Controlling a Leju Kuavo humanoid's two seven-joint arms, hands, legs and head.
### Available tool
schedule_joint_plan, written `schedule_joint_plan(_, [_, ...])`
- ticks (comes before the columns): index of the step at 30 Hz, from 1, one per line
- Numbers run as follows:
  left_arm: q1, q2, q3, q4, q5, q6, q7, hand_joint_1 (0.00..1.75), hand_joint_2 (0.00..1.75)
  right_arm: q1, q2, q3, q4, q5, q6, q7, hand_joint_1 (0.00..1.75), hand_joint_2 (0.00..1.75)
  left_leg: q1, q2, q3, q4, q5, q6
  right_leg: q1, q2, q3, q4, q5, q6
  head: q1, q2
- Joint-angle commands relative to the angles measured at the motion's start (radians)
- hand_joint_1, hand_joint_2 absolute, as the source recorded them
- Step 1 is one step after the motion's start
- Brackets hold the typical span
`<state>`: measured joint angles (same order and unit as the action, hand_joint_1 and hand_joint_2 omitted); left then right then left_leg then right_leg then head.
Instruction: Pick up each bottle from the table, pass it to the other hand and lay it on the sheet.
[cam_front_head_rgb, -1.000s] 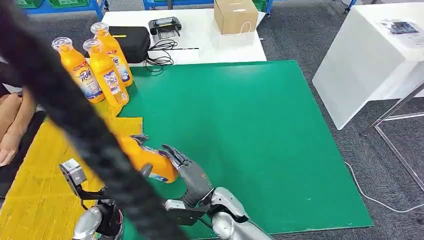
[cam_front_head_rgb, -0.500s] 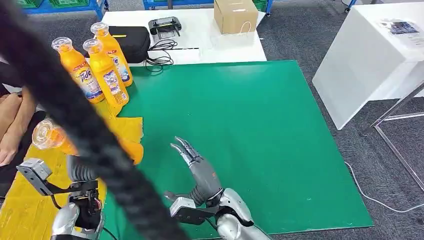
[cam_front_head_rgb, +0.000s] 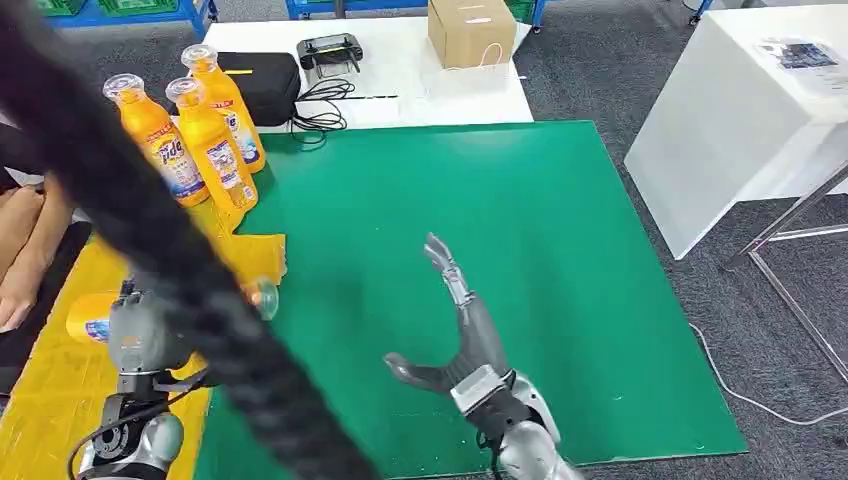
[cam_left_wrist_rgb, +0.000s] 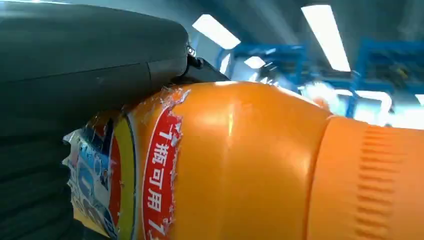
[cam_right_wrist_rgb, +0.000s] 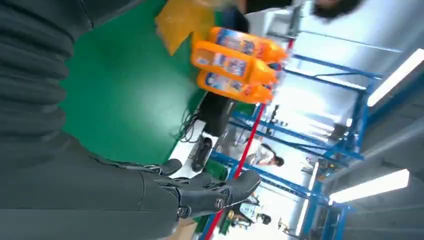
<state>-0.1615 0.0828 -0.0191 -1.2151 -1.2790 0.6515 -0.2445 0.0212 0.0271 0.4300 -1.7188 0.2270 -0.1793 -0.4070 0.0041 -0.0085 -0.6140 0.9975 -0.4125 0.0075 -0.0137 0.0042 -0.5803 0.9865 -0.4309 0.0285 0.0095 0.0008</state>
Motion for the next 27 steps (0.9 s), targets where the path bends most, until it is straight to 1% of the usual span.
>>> schedule_joint_plan(1, [-0.058, 0.070, -0.050, 0.177, -0.026, 0.011, 0.019, 1.75, 1.75, 0.020, -0.038, -0.107, -0.074, -0.021, 0.025, -0.007, 0.00, 1.75, 0.002, -0.001, 0.004, 0.000, -0.001, 0.000, 0.002, -0.002, 0.005, -0.001, -0.001, -0.001, 0.000, 0.000])
schedule_joint_plan(3, [-0.058, 0.070, -0.050, 0.177, -0.026, 0.011, 0.019, 1.75, 1.75, 0.020, -0.038, -0.107, -0.074, -0.021, 0.025, -0.007, 0.00, 1.75, 0.001, -0.002, 0.002, 0.000, 0.000, 0.000, 0.001, -0.002, 0.003, -0.001, -0.001, -0.001, 0.000, 0.000])
schedule_joint_plan(4, [-0.058, 0.070, -0.050, 0.177, -0.026, 0.011, 0.019, 1.75, 1.75, 0.020, -0.038, -0.107, -0.074, -0.021, 0.025, -0.007, 0.00, 1.75, 0.002, -0.002, 0.004, 0.000, -0.001, 0.000, 0.002, -0.003, 0.005, -0.001, -0.002, -0.001, 0.000, 0.000])
schedule_joint_plan(5, [-0.066, 0.086, -0.069, 0.191, -0.103, -0.010, 0.054, 1.75, 1.75, 0.024, -0.030, -0.114, -0.075, -0.030, 0.022, -0.010, 0.00, 1.75, 0.001, -0.002, 0.002, 0.000, -0.001, 0.000, 0.001, -0.002, 0.004, -0.001, -0.001, -0.001, 0.000, 0.000])
schedule_joint_plan(6, [-0.084, 0.106, -0.093, 0.233, -0.181, -0.045, 0.093, 1.75, 1.75, 0.030, -0.034, -0.133, -0.084, -0.056, 0.026, -0.018, 0.00, 1.75, 0.002, -0.002, 0.004, 0.000, -0.002, 0.000, 0.002, -0.003, 0.006, -0.002, -0.002, -0.001, 0.000, 0.000])
schedule_joint_plan(7, [-0.100, 0.119, -0.106, 0.274, -0.211, -0.054, 0.109, 1.75, 1.75, 0.031, -0.040, -0.151, -0.090, -0.075, 0.034, -0.019, 0.00, 1.75, 0.001, -0.002, 0.003, 0.000, -0.001, 0.000, 0.002, -0.003, 0.004, -0.001, -0.001, -0.001, 0.000, 0.000])
schedule_joint_plan(9, [-0.132, 0.141, -0.136, 0.394, -0.281, -0.024, 0.156, 1.75, 1.75, 0.045, -0.044, -0.202, -0.105, -0.111, 0.054, -0.013, 0.00, 1.75, 0.002, -0.002, 0.003, 0.000, -0.001, 0.000, 0.002, -0.003, 0.005, -0.002, -0.001, -0.001, 0.000, 0.000])
schedule_joint_plan(11, [-0.136, 0.134, -0.124, 0.470, -0.266, -0.013, 0.164, 1.75, 1.75, 0.066, -0.049, -0.244, -0.113, -0.128, 0.066, -0.010, 0.00, 1.75, 0.001, -0.003, 0.005, -0.001, -0.001, 0.000, 0.002, -0.004, 0.007, -0.002, -0.002, -0.001, 0.000, 0.000])
schedule_joint_plan(13, [-0.131, 0.118, -0.104, 0.500, -0.238, 0.021, 0.166, 1.75, 1.75, 0.085, -0.048, -0.268, -0.115, -0.134, 0.073, -0.004, 0.00, 1.75, 0.000, -0.001, 0.003, -0.001, 0.000, 0.000, 0.000, -0.001, 0.004, -0.002, -0.001, 0.000, 0.000, 0.000])
schedule_joint_plan(14, [-0.130, 0.104, -0.087, 0.506, -0.216, 0.047, 0.164, 1.75, 1.75, 0.097, -0.043, -0.282, -0.112, -0.133, 0.077, -0.001, 0.00, 1.75, 0.001, -0.001, 0.006, -0.001, -0.001, 0.000, 0.001, -0.002, 0.007, -0.002, -0.001, -0.001, 0.000, 0.000])
schedule_joint_plan(15, [-0.105, 0.094, -0.062, 0.442, -0.187, 0.047, 0.146, 0.16, 1.75, 0.105, -0.040, -0.289, -0.107, -0.133, 0.087, 0.008, 0.00, 1.75, 0.000, -0.001, 0.004, -0.001, -0.001, 0.000, 0.001, -0.002, 0.005, -0.002, -0.001, 0.000, 0.000, 0.000])
schedule_joint_plan(16, [-0.093, 0.089, -0.048, 0.410, -0.171, 0.047, 0.132, 0.00, 1.75, 0.110, -0.041, -0.288, -0.097, -0.127, 0.089, 0.010, 0.00, 1.75, 0.001, -0.002, 0.005, -0.001, -0.001, 0.000, 0.002, -0.003, 0.007, -0.002, -0.002, -0.001, 0.000, 0.000])
schedule_joint_plan(17, [-0.077, 0.078, -0.025, 0.376, -0.134, 0.047, 0.105, 0.00, 1.75, 0.112, -0.052, -0.278, -0.080, -0.105, 0.099, 0.026, 0.00, 1.75, 0.001, -0.002, 0.004, -0.001, -0.001, 0.000, 0.001, -0.002, 0.005, -0.002, -0.002, -0.001, 0.000, 0.000])
schedule_joint_plan(18, [-0.076, 0.076, -0.020, 0.371, -0.125, 0.047, 0.097, 0.00, 1.75, 0.114, -0.052, -0.278, -0.076, -0.103, 0.100, 0.028, 0.00, 1.75, 0.001, -0.002, 0.006, 0.000, -0.002, 0.000, 0.002, -0.003, 0.008, -0.002, -0.002, -0.001, 0.000, 0.000])
schedule_joint_plan(20, [-0.069, 0.071, -0.004, 0.349, -0.109, 0.047, 0.084, 0.00, 1.75, 0.115, -0.053, -0.276, -0.059, -0.094, 0.100, 0.027, 0.00, 1.75, 0.001, -0.001, 0.003, -0.001, -0.001, 0.000, 0.001, -0.001, 0.005, -0.001, -0.001, -0.001, 0.000, 0.000])
schedule_joint_plan(21, [-0.061, 0.063, 0.014, 0.327, -0.104, 0.047, 0.072, 0.00, 1.75, 0.116, -0.053, -0.275, -0.057, -0.075, 0.094, 0.028, 0.00, 1.75, 0.001, 0.000, 0.004, -0.001, -0.001, 0.000, 0.001, -0.001, 0.006, -0.002, -0.001, -0.001, 0.000, 0.000])
schedule_joint_plan(24, [-0.061, 0.051, 0.030, 0.329, -0.089, 0.047, 0.056, 0.00, 1.75, 0.125, -0.047, -0.279, -0.057, -0.060, 0.082, 0.027, 0.00, 1.75, 0.001, 0.000, 0.003, -0.001, -0.001, 0.000, 0.001, -0.001, 0.004, -0.002, 0.000, 0.000, 0.000, 0.000])
schedule_joint_plan(26, [-0.061, 0.049, 0.033, 0.332, -0.083, 0.047, 0.053, 0.00, 1.75, 0.126, -0.047, -0.280, -0.058, -0.060, 0.081, 0.027, 0.00, 1.75, 0.003, 0.000, 0.006, 0.000, -0.003, 0.000, 0.003, -0.001, 0.009, -0.003, -0.002, -0.001, 0.000, 0.000])
schedule_joint_plan(27, [-0.061, 0.049, 0.033, 0.332, -0.083, 0.047, 0.053, 0.00, 1.75, 0.126, -0.047, -0.280, -0.058, -0.060, 0.081, 0.027, 0.00, 1.75, 0.002, -0.001, 0.005, -0.001, -0.002, 0.000, 0.002, -0.002, 0.007, -0.003, -0.001, -0.001, 0.000, 0.000])
